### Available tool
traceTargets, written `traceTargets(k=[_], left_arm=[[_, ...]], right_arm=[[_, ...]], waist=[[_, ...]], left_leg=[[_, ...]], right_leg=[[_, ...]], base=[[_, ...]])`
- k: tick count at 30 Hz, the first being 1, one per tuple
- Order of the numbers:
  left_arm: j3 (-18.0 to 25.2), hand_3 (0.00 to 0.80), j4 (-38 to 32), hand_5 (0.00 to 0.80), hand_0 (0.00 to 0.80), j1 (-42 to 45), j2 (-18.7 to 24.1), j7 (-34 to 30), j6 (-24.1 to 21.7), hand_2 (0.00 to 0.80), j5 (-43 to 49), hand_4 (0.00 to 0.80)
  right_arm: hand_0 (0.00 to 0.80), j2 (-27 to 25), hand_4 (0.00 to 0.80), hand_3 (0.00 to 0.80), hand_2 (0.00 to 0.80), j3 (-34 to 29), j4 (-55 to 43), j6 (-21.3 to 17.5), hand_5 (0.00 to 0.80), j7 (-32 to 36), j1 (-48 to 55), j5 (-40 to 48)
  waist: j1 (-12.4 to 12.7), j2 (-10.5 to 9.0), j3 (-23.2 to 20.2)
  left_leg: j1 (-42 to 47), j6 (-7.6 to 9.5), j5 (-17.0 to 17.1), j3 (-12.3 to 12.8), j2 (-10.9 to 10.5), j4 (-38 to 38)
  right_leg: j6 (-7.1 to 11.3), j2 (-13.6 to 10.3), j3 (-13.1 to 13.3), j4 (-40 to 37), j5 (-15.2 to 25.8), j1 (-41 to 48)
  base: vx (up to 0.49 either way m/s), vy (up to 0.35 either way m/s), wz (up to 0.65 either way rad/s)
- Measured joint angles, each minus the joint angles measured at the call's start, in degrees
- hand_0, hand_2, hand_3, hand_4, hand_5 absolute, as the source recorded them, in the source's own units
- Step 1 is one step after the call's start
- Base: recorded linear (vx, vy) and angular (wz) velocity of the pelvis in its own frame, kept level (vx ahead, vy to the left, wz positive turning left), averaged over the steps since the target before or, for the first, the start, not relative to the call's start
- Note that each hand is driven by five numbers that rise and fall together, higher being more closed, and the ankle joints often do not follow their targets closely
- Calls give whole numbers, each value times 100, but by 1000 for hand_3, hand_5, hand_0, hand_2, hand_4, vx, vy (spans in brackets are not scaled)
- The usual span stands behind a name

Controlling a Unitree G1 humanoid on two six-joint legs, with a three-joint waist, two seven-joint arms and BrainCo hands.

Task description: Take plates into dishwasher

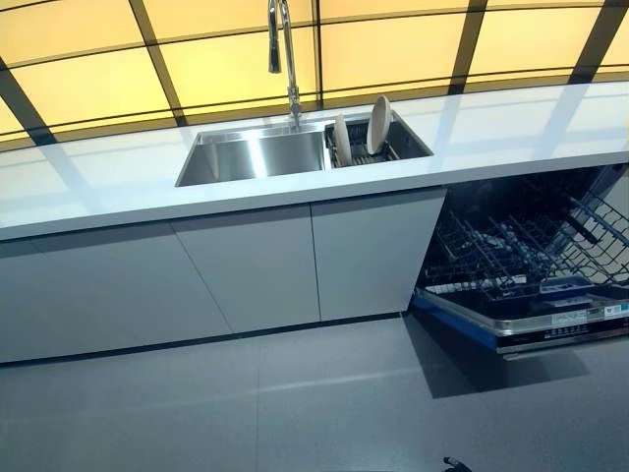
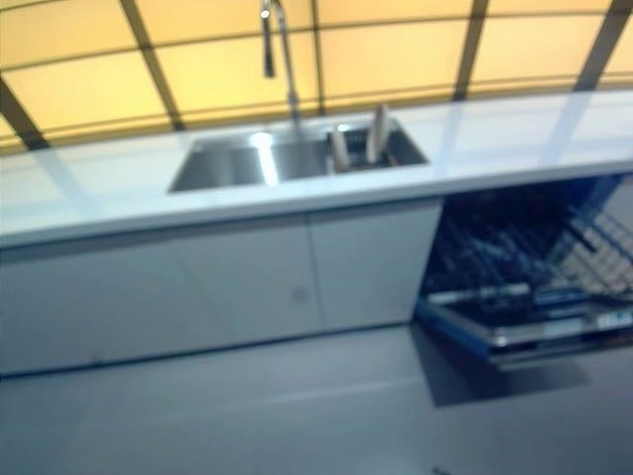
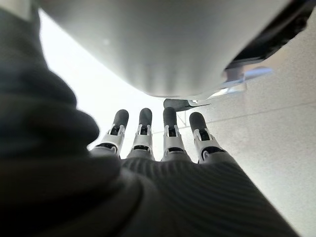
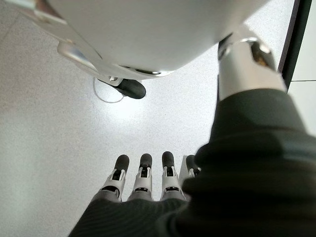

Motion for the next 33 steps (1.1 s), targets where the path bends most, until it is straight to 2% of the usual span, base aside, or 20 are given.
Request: traceTargets(k=[8,12,16,17,18,19,20,21,22,24,25,26,27,28,29,30,31,32,33], left_arm=[[0,0,2,0,0,-1,-4,70,131,0,6,0],[-40,0,1,0,0,-13,-6,95,132,0,4,0],[-119,0,7,0,0,-59,0,109,126,0,-2,0],[-118,0,16,0,0,-125,8,133,123,0,-35,0],[-71,0,36,0,0,-165,9,222,85,0,-144,0],[-30,0,63,0,0,-210,23,284,43,0,-182,0],[61,0,118,0,0,-300,50,397,-23,0,-279,0],[241,0,177,0,0,-329,161,485,-161,0,-511,0],[406,0,165,0,0,-366,172,534,-288,0,-701,0],[513,0,143,0,0,-316,115,567,-416,0,-782,0],[562,0,195,0,0,-266,-18,600,-503,0,-781,0],[574,0,255,0,0,-230,-188,599,-511,0,-780,0],[582,0,191,0,0,-208,-114,597,-548,0,-782,0],[606,0,91,0,0,-119,71,617,-609,0,-782,0],[821,0,86,0,0,-57,163,667,-598,0,-877,0],[835,0,88,0,0,-133,162,672,-630,0,-935,0],[843,0,85,0,0,-156,131,672,-632,0,-974,0],[924,0,101,0,0,-166,-3,697,-625,0,-1042,0],[926,0,110,0,0,-117,-36,704,-606,0,-1080,0]], right_arm=[[0,-9,0,0,0,0,11,-194,0,96,7,2],[0,-3,0,0,0,22,-11,-236,0,-371,2,-287],[0,2,0,0,0,76,-14,-201,0,-831,-29,-653],[0,2,0,0,0,84,-9,-187,0,-939,-85,-768],[0,-2,0,0,0,94,-9,-186,0,-984,-157,-839],[0,12,0,0,0,106,7,-186,0,-985,-235,-845],[0,57,0,0,0,146,32,-185,0,-987,-362,-844],[0,101,0,0,0,165,72,-187,0,-1035,-473,-850],[0,121,0,0,0,182,99,-186,0,-1097,-511,-854],[0,39,0,0,0,217,169,-190,0,-1138,-537,-874],[0,-56,0,0,0,284,286,-203,0,-1143,-569,-875],[0,-202,0,0,0,269,324,-197,0,-1146,-672,-869],[0,-61,0,0,0,261,322,-180,0,-1139,-675,-861],[0,108,0,0,0,275,304,-188,0,-1130,-662,-861],[0,186,0,0,0,280,189,-214,0,-1126,-656,-839],[0,209,0,0,0,232,286,-186,0,-1102,-613,-834],[0,216,0,0,0,226,327,-181,0,-1080,-611,-833],[0,169,0,0,0,182,402,-199,0,-1013,-571,-837],[0,118,0,0,0,123,468,-228,0,-900,-555,-842]], waist=[[-9,5,-4],[-19,5,-2],[-27,6,44],[-23,30,113],[-12,12,182],[-8,-1,247],[-4,-168,411],[76,-351,567],[121,-488,670],[218,-477,688],[223,-256,676],[336,422,702],[493,393,820],[654,-15,863],[466,-291,976],[613,-388,990],[685,-425,1012],[790,-367,1068],[790,-266,1079]], left_leg=[[1,2,-1,4,3,6],[-5,4,-2,5,15,28],[-27,31,-23,0,81,119],[-108,47,-100,0,113,357],[-278,-28,-135,-2,154,645],[-413,-71,-159,-8,133,893],[-743,-99,-147,-15,58,1524],[-1193,-240,26,-72,-35,2459],[-1581,-342,86,-222,-204,2980],[-1608,-344,-13,-131,-476,2635],[-1590,-263,-62,-139,-625,1942],[-1582,-325,-315,-216,-96,1357],[-1465,-111,220,-266,18,1244],[-1346,-78,228,-48,-131,1204],[-1796,-83,217,-82,-120,2044],[-2189,-190,167,87,-123,2094],[-2292,-204,196,191,-106,1904],[-2388,-109,358,427,-4,1336],[-2423,-49,430,615,90,1096]], right_leg=[[0,7,9,2,0,-1],[0,25,30,16,-2,-2],[-18,82,160,39,-43,-15],[-86,114,244,135,-95,-59],[-130,145,243,299,-153,-195],[-153,136,250,411,-207,-273],[-206,43,283,642,-293,-407],[-264,-48,389,708,-314,-419],[-339,-138,600,724,-294,-423],[-353,-226,766,669,-298,-473],[-118,-68,968,241,-439,-368],[-328,631,751,1246,-579,-545],[-357,827,595,2504,-1191,-687],[-490,723,700,2779,-1758,-618],[-911,762,628,2058,-1873,-168],[-887,739,692,1888,-1852,-150],[-896,735,746,1813,-1833,-133],[-836,752,727,1564,-1792,66],[-835,751,605,1529,-1756,205]], base=[[-1,-62,0],[-12,-113,-1],[-3,-105,1],[8,-135,-5],[15,-134,-6],[53,-80,-7],[197,-24,-7],[310,0,-23],[432,36,-49],[361,32,-67],[416,35,-80],[520,54,-102],[633,99,-117],[678,138,-59],[685,176,-13],[504,160,27],[464,184,-11],[467,183,-24],[500,181,-17]])
